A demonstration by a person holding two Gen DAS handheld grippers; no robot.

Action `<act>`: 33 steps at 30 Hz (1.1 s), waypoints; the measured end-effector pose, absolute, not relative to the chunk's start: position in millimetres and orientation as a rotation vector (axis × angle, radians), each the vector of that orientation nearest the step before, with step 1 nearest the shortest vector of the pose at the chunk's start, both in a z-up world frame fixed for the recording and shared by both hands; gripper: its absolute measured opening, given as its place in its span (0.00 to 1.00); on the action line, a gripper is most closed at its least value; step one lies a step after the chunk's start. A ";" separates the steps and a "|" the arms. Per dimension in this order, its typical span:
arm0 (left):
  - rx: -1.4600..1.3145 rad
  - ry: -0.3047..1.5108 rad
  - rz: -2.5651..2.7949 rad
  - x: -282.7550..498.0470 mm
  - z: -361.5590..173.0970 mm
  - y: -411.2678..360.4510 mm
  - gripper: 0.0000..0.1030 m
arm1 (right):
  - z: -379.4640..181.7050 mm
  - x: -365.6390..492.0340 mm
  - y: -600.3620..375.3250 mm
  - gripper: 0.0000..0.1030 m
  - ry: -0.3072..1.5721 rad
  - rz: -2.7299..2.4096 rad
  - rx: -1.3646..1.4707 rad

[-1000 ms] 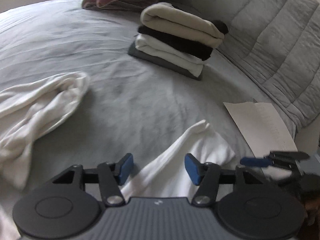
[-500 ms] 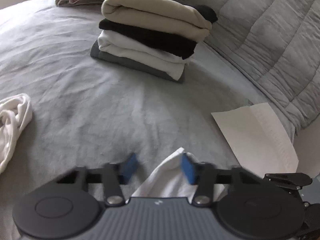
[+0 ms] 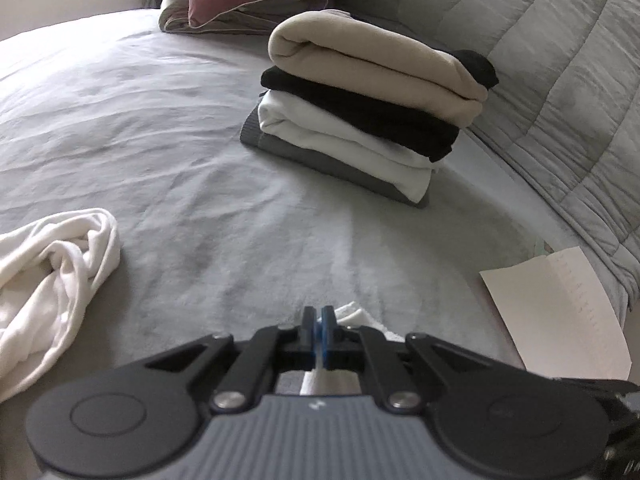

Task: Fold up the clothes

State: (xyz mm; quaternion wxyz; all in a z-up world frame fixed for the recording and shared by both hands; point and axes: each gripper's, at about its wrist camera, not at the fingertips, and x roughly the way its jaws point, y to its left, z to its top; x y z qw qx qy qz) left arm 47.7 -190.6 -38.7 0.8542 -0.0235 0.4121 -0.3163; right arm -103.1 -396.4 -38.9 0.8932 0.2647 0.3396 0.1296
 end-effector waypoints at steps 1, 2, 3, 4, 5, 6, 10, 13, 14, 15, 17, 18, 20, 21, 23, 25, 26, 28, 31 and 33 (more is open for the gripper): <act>-0.051 0.867 -0.666 48.2 -39.5 -190.9 0.02 | -39.9 -98.5 -397.1 0.52 0.707 0.266 0.569; -0.052 0.866 -0.667 48.8 -40.3 -191.3 0.02 | -40.8 -94.0 -397.2 0.47 0.710 0.261 0.582; -0.060 0.866 -0.669 49.8 -41.0 -191.1 0.02 | -41.7 -89.6 -395.4 0.39 0.718 0.254 0.578; -0.068 0.866 -0.670 51.0 -41.4 -190.8 0.02 | -42.8 -85.2 -392.5 0.36 0.728 0.246 0.563; -0.075 0.866 -0.672 52.3 -41.9 -190.9 0.02 | -43.9 -81.4 -388.8 0.28 0.734 0.238 0.539; -0.080 0.865 -0.679 52.7 -42.4 -191.4 0.02 | -44.8 -78.2 -383.7 0.21 0.735 0.230 0.506; -0.077 0.832 -0.690 48.2 -41.7 -193.9 0.00 | -44.9 -74.6 -371.1 0.04 0.733 0.252 0.423; -0.070 0.791 -0.697 39.6 -35.6 -195.9 0.00 | -41.8 -85.6 -375.3 0.04 0.721 0.257 0.448; -0.074 0.770 -0.705 35.2 -32.1 -196.3 0.00 | -38.2 -91.8 -375.0 0.04 0.709 0.256 0.436; -0.077 0.748 -0.713 30.7 -28.5 -196.7 0.00 | -34.6 -98.0 -374.7 0.04 0.697 0.255 0.424; -0.078 0.680 -0.717 17.1 -19.9 -198.0 0.00 | -26.8 -112.0 -374.2 0.04 0.682 0.258 0.401; -0.077 0.644 -0.719 9.4 -15.3 -199.0 0.00 | -22.8 -119.3 -373.9 0.04 0.676 0.259 0.389; -0.082 0.619 -0.723 -3.3 -9.9 -203.5 0.00 | -15.3 -133.9 -373.8 0.04 0.664 0.260 0.368; -0.080 0.612 -0.727 -9.0 -7.6 -206.6 0.00 | -11.6 -140.4 -373.8 0.04 0.663 0.254 0.359; -0.068 0.608 -0.733 -19.4 -3.8 -213.1 0.00 | -3.9 -151.4 -373.6 0.04 0.665 0.238 0.338; -0.055 0.632 -0.742 -25.1 -0.8 -216.5 0.00 | 4.4 -159.1 -373.4 0.04 0.655 0.228 0.315; -0.055 0.653 -0.744 -25.7 0.5 -215.8 0.00 | 7.6 -161.2 -373.5 0.04 0.655 0.224 0.309; -0.057 0.709 -0.763 -25.0 2.5 -212.9 0.00 | 9.2 -166.2 -376.2 0.04 0.669 0.210 0.326; -0.039 0.816 -0.832 -22.4 2.0 -209.7 0.08 | 3.7 -179.9 -379.3 0.04 0.699 0.197 0.363; -0.013 0.873 -0.875 -21.4 1.1 -208.0 0.26 | -3.5 -190.1 -376.7 0.04 0.715 0.176 0.358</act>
